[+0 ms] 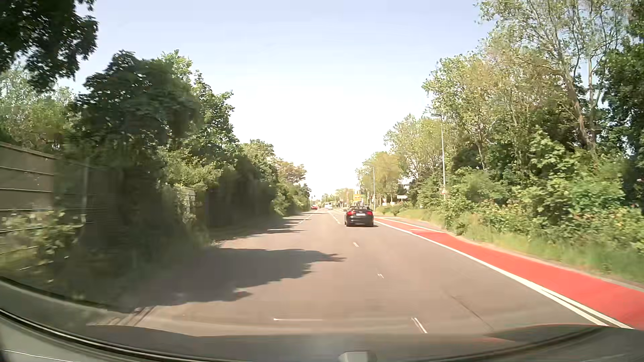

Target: Follow the waypoints while adhering to traffic rules and regulations

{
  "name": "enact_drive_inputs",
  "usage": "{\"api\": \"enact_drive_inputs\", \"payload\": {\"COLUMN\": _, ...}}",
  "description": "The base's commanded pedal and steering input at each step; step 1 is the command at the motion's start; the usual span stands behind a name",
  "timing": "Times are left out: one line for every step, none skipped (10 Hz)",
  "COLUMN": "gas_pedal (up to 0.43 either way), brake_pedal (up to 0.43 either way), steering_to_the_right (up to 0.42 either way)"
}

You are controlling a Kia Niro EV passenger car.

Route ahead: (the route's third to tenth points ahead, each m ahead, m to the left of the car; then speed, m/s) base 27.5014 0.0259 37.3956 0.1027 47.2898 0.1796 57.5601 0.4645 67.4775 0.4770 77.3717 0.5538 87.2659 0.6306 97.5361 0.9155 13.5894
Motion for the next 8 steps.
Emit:
{"api": "enact_drive_inputs", "payload": {"gas_pedal": 0.118, "brake_pedal": 0.000, "steering_to_the_right": -0.004}}
{"api": "enact_drive_inputs", "payload": {"gas_pedal": 0.098, "brake_pedal": 0.000, "steering_to_the_right": -0.004}}
{"api": "enact_drive_inputs", "payload": {"gas_pedal": 0.079, "brake_pedal": 0.000, "steering_to_the_right": -0.004}}
{"api": "enact_drive_inputs", "payload": {"gas_pedal": 0.067, "brake_pedal": 0.000, "steering_to_the_right": -0.004}}
{"api": "enact_drive_inputs", "payload": {"gas_pedal": 0.067, "brake_pedal": 0.000, "steering_to_the_right": -0.004}}
{"api": "enact_drive_inputs", "payload": {"gas_pedal": 0.067, "brake_pedal": 0.000, "steering_to_the_right": -0.004}}
{"api": "enact_drive_inputs", "payload": {"gas_pedal": 0.059, "brake_pedal": 0.000, "steering_to_the_right": -0.004}}
{"api": "enact_drive_inputs", "payload": {"gas_pedal": 0.059, "brake_pedal": 0.000, "steering_to_the_right": -0.004}}
